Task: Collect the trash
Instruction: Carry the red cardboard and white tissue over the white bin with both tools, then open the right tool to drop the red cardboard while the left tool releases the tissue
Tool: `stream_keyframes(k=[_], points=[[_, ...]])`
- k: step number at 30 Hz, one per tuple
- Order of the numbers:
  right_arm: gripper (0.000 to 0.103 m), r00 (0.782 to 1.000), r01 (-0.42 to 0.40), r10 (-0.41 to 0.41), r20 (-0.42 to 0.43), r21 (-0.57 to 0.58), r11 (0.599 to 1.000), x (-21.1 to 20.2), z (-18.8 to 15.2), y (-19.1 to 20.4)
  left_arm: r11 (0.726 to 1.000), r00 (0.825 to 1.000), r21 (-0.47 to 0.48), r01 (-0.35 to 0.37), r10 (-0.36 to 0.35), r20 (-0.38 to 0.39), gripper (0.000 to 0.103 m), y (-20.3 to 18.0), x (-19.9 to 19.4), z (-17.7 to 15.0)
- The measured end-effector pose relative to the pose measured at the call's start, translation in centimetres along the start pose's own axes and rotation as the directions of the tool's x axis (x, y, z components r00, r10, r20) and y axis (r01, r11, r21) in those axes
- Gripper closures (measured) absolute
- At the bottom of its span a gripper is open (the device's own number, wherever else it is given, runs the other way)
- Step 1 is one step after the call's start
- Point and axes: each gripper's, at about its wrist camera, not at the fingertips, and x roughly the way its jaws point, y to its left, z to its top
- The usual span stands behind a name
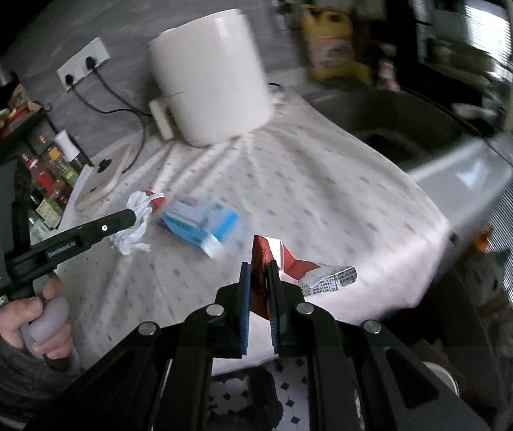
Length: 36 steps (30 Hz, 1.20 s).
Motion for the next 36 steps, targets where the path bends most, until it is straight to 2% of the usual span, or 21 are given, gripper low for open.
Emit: stream_keyframes(k=[13, 18, 20, 21, 36], points=[[0.093, 0.991, 0.131, -0.130, -0.016, 0.128, 0.983, -7.3, -7.7, -9.6, 0.989, 0.990, 0.091, 0.115, -0.107, -0.089, 0.084, -11.4, 2.2, -5.9], [0.086, 0.981, 0.193, -0.190, -0.032, 0.170, 0.966, -9.3, -10.3, -12.8, 0.982, 0.983, 0.116, 0.151, -0.137, -0.120, 0.084, -14.9, 3.3, -8.0], [0.062, 0.976, 0.217, -0.216, -0.029, 0.192, 0.957, -10.3, -11.3, -14.2, 0.979, 0.981, 0.124, 0.163, -0.147, -0.130, 0.084, -16.0, 3.6, -8.8], [0.059, 0.974, 0.225, -0.225, -0.022, 0.201, 0.953, -10.8, -11.7, -14.7, 0.977, 0.979, 0.128, 0.170, -0.152, -0.137, 0.084, -16.8, 3.8, -9.3], [0.054, 0.947, 0.310, -0.319, -0.020, 0.304, 0.901, -16.6, -16.3, -21.0, 0.944, 0.946, 0.195, 0.267, -0.218, -0.238, 0.084, -25.4, 7.2, -12.9]])
